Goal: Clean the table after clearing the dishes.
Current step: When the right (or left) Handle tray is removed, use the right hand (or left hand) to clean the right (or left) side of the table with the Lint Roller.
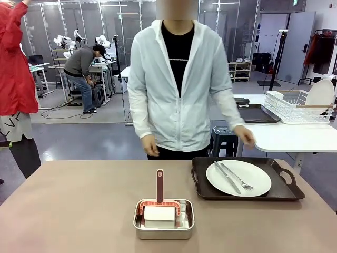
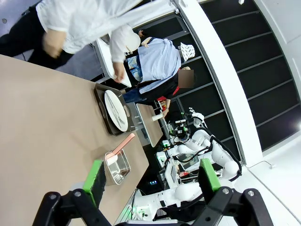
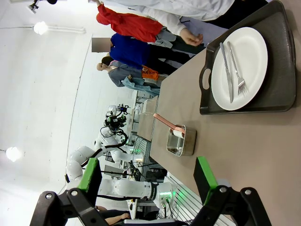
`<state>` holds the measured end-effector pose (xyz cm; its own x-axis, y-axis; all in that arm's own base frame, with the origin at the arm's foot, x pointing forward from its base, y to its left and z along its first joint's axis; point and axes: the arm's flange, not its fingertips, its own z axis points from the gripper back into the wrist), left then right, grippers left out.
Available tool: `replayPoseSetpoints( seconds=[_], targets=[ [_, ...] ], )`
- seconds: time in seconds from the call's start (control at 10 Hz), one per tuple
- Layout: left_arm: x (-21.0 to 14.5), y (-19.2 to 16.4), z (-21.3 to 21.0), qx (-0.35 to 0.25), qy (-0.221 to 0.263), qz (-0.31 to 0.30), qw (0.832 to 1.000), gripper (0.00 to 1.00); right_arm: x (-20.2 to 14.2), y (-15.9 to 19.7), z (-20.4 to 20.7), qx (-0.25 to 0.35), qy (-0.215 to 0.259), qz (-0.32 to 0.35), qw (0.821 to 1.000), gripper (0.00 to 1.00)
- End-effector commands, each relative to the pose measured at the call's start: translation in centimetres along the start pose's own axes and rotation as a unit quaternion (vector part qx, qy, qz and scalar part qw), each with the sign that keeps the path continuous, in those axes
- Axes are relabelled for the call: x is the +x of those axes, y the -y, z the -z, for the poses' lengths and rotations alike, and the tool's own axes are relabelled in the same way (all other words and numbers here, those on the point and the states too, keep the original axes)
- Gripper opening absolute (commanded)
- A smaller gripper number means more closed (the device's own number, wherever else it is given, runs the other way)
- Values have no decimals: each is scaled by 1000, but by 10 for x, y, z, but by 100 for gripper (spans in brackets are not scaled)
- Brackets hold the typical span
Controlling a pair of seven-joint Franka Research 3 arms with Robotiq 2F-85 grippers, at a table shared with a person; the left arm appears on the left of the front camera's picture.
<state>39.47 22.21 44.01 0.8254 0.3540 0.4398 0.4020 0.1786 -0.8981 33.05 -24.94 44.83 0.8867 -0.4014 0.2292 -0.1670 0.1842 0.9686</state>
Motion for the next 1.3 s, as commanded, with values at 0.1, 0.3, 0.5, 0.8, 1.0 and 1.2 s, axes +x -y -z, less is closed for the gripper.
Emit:
replayPoseSetpoints(
  seconds=[0.1,0.3,0.5,0.8,1.0,1.2],
  targets=[
    [-4,4,-1,0,0,1,1000,100,-1,-3,-1,2,-1,-4,1000,100],
    [-4,4,-1,0,0,1,1000,100,-1,-3,-1,2,-1,-4,1000,100],
    [-4,4,-1,0,0,1,1000,100,-1,-3,-1,2,-1,-4,1000,100],
    [-4,4,-1,0,0,1,1000,100,-1,-3,-1,2,-1,-4,1000,100],
    [-4,4,-1,0,0,1,1000,100,-1,-3,-1,2,-1,-4,1000,100],
    [-4,4,-1,0,0,1,1000,100,-1,-3,-1,2,-1,-4,1000,100]
  ],
)
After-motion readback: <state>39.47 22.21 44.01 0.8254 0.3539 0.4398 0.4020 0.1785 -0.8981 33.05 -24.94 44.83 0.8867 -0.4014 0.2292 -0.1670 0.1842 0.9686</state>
